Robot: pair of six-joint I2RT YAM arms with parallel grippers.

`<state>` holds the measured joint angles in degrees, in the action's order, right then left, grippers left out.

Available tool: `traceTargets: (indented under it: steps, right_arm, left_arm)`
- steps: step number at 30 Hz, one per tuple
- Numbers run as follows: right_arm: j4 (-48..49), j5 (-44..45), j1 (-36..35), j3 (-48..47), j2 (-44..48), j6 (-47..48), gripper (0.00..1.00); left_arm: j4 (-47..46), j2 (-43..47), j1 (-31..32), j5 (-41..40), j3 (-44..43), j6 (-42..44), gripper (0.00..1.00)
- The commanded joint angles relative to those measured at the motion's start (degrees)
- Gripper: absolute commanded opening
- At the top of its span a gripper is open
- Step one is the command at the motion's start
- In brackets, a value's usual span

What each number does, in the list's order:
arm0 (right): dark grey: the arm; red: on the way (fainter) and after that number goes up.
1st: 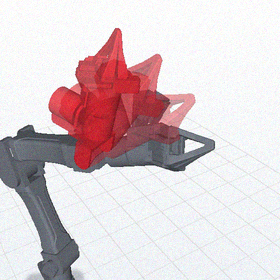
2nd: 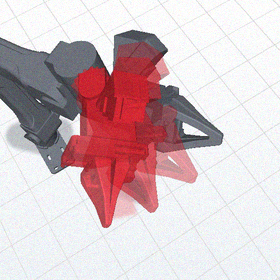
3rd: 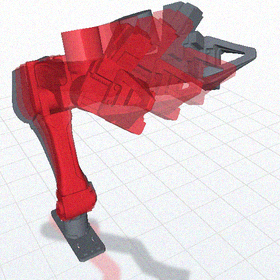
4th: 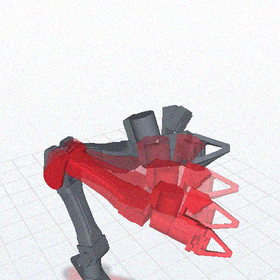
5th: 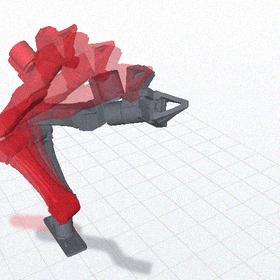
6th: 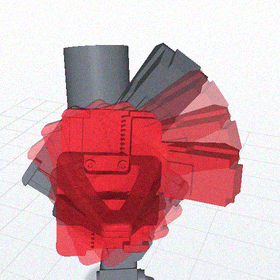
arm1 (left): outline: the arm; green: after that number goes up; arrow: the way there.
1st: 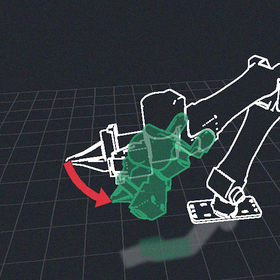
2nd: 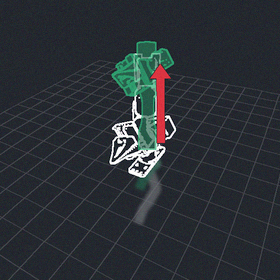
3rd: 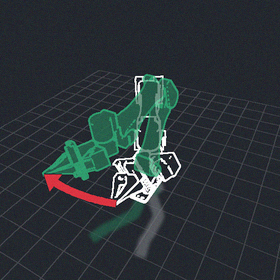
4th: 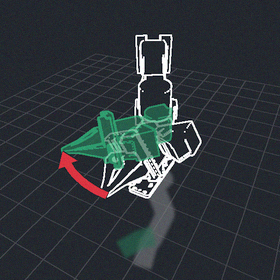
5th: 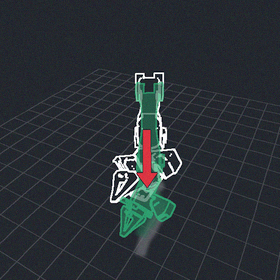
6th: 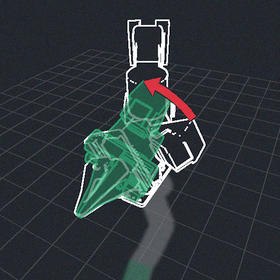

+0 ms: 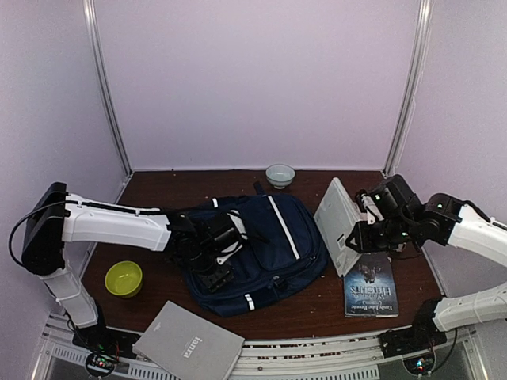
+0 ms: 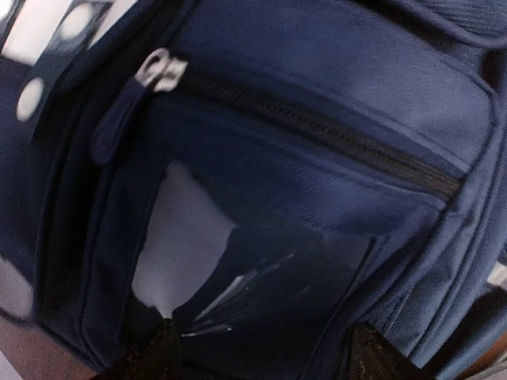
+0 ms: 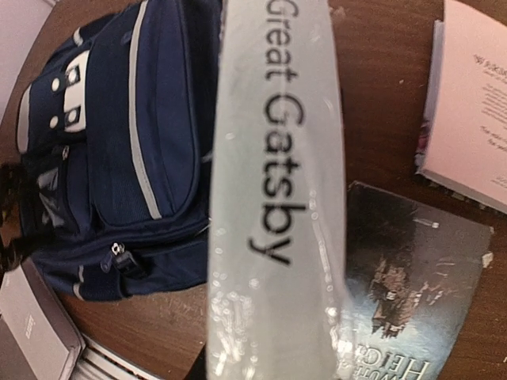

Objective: Pack the student bag
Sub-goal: Adjust the student bag at the center of the board, then open the second largest pocket of the student bag.

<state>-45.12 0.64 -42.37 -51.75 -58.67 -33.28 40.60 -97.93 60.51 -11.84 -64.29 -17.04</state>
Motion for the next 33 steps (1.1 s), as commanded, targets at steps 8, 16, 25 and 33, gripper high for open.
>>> traceTargets:
  steps: [8, 16, 25, 33]
  right_arm:
    - [11.3, -13.2, 0.1, 6.5, 4.4, -0.8, 0.0]
    - [10.6, -11.8, 0.2, 5.7, 6.9, -0.9, 0.0]
    - [10.8, -11.4, 0.2, 8.9, 8.9, -2.0, 0.0]
    - [11.5, -11.5, 0.2, 9.7, 8.8, -2.3, 0.0]
  left_arm:
    - [-5.9, 22.0, -21.6, -12.6, 9.4, -0.9, 0.71]
    - [-5.1, 2.3, -3.4, -2.7, -14.4, 12.3, 0.72]
    - [0.9, -16.3, -2.2, 0.2, -33.2, 13.9, 0.98]
    - [5.1, -22.1, -2.2, -11.3, -35.2, 13.9, 0.98]
